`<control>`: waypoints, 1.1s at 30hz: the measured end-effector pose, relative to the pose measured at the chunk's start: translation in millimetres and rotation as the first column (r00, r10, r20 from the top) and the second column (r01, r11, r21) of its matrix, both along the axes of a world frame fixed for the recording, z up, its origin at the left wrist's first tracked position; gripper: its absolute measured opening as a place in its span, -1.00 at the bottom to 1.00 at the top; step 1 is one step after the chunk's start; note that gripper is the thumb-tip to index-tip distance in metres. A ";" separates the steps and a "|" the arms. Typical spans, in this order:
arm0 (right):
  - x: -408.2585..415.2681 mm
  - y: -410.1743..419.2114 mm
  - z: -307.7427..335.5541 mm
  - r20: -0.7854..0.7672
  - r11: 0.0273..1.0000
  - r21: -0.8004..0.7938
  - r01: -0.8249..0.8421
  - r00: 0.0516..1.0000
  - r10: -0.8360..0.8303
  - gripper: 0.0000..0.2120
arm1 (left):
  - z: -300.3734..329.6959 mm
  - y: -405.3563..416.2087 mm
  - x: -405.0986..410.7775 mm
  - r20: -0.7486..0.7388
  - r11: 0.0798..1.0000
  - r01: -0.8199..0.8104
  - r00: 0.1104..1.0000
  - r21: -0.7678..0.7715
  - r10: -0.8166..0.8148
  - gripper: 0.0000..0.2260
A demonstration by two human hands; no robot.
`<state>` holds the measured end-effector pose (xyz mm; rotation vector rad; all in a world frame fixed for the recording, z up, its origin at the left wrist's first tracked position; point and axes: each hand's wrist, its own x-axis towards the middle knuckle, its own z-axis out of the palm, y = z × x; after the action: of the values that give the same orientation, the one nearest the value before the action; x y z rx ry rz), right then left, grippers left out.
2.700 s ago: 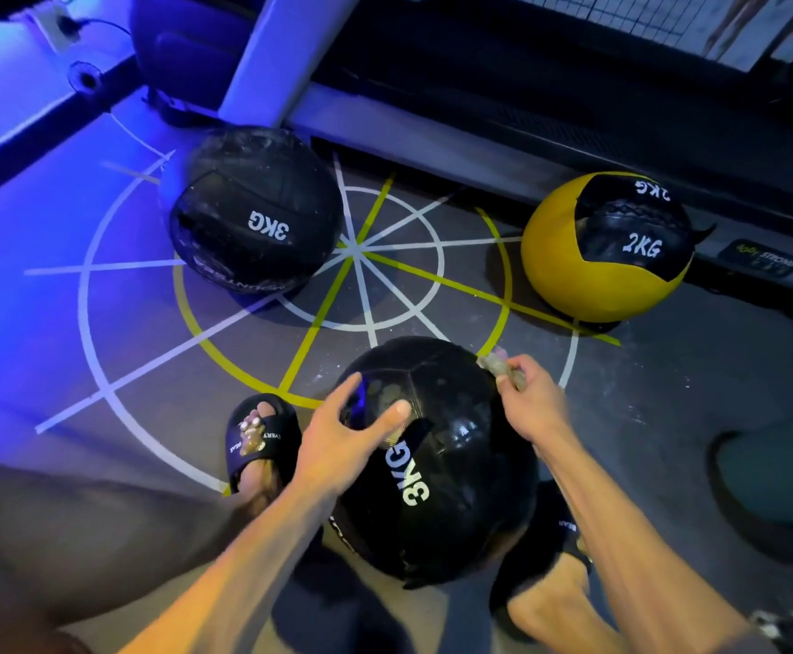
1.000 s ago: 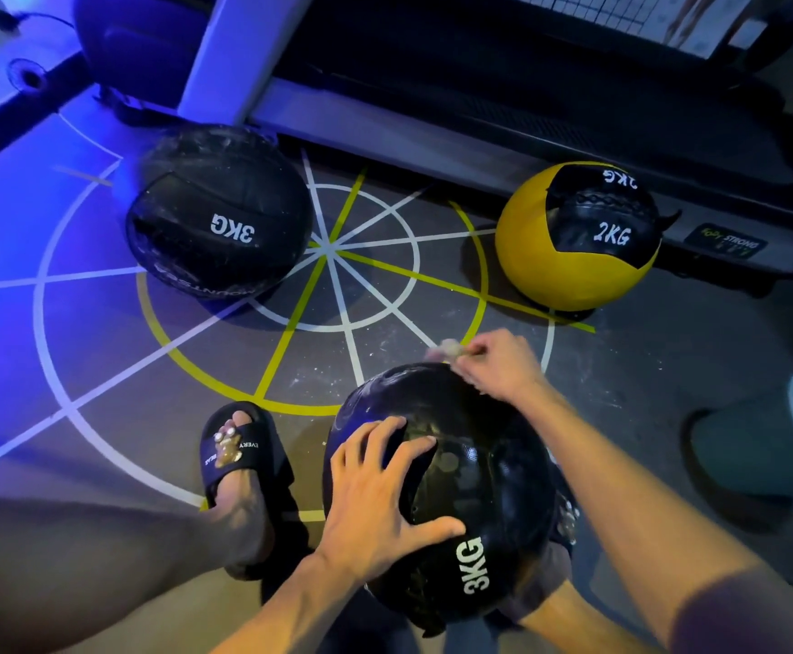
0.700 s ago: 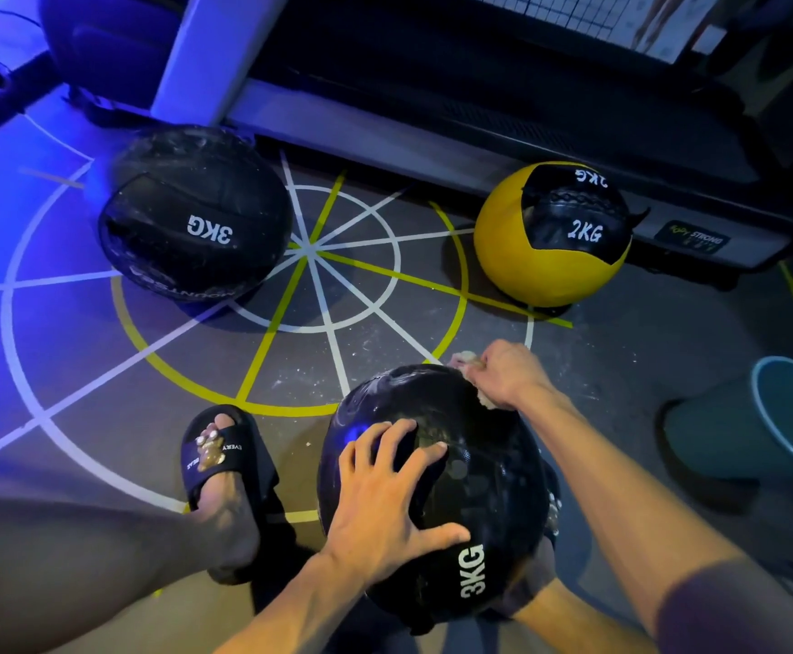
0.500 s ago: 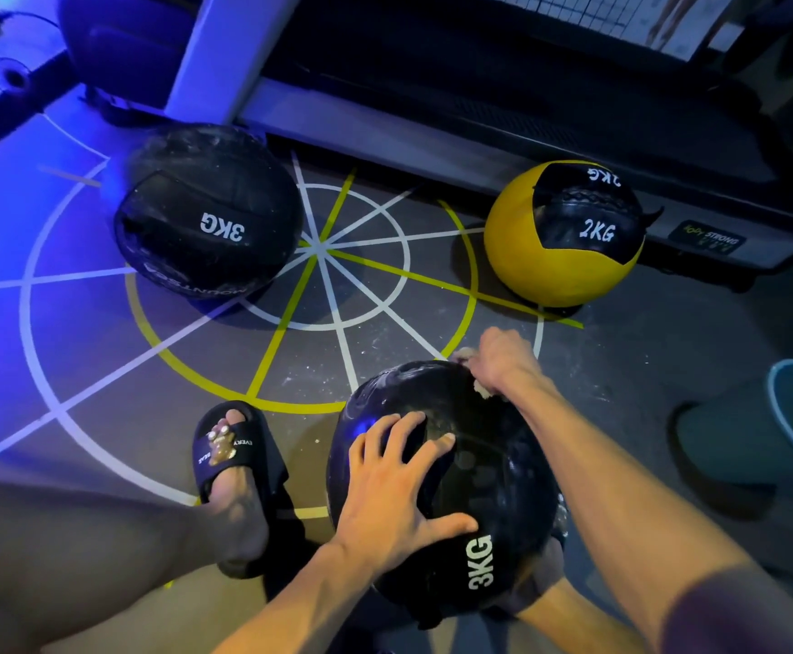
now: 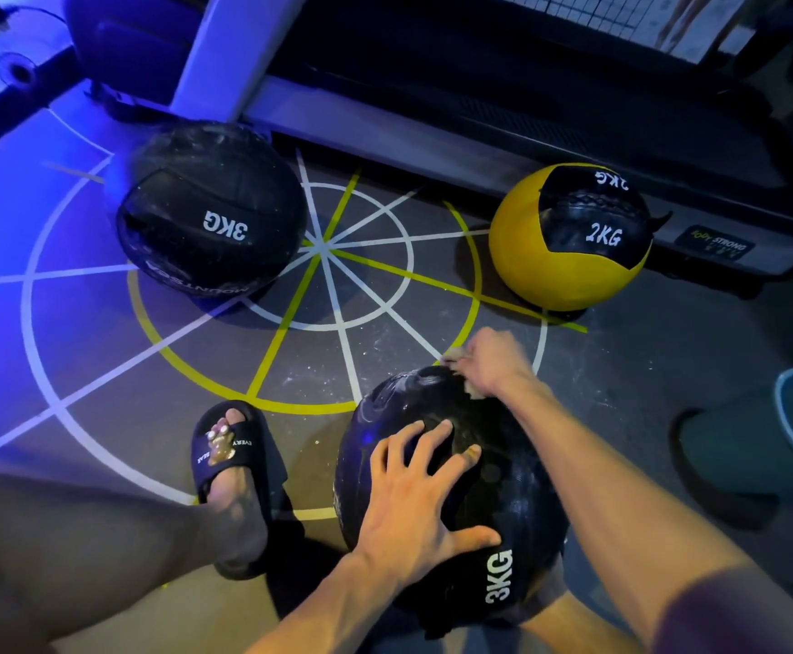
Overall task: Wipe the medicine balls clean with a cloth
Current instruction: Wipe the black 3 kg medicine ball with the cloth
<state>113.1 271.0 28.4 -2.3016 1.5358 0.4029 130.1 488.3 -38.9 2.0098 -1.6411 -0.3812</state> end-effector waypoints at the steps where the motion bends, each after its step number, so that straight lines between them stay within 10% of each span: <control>1: 9.6 9.7 -1.8 0.029 0.999 0.017 -0.050 0.998 0.050 -0.76 | -0.8 -0.7 -0.9 0.002 1.000 -0.005 1.000 -0.004 0.005 -0.23; 6: 37.9 41.8 -10.6 0.066 0.947 0.055 -0.317 0.947 0.313 -0.85 | -3.0 -0.2 -0.2 -0.015 1.000 -0.010 1.000 -0.015 0.010 -0.25; 12: -11.2 -6.2 2.2 0.100 0.999 0.048 0.001 0.995 -0.005 -0.86 | -7.9 -2.7 1.6 -0.015 0.999 0.052 0.999 -0.014 -0.052 -0.24; 18: -6.5 21.4 3.5 0.214 0.972 0.087 -0.217 0.957 0.195 -0.88 | -11.4 -3.9 6.3 -0.007 0.997 0.065 0.998 -0.029 -0.065 -0.25; 22: -36.6 -1.1 2.5 0.181 0.996 0.055 -0.064 0.982 0.053 -0.77 | -5.6 -4.0 6.7 0.007 0.997 0.068 0.998 -0.033 -0.068 -0.19; 33: -94.6 -2.9 -15.7 0.236 0.974 0.004 0.225 0.947 -0.220 -0.79 | 5.7 15.1 39.8 -0.224 0.921 -0.360 0.895 0.147 0.385 0.04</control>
<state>18.5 268.1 12.6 -2.0733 1.6600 0.0510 169.9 503.5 -33.2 2.1907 -1.0716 -0.5558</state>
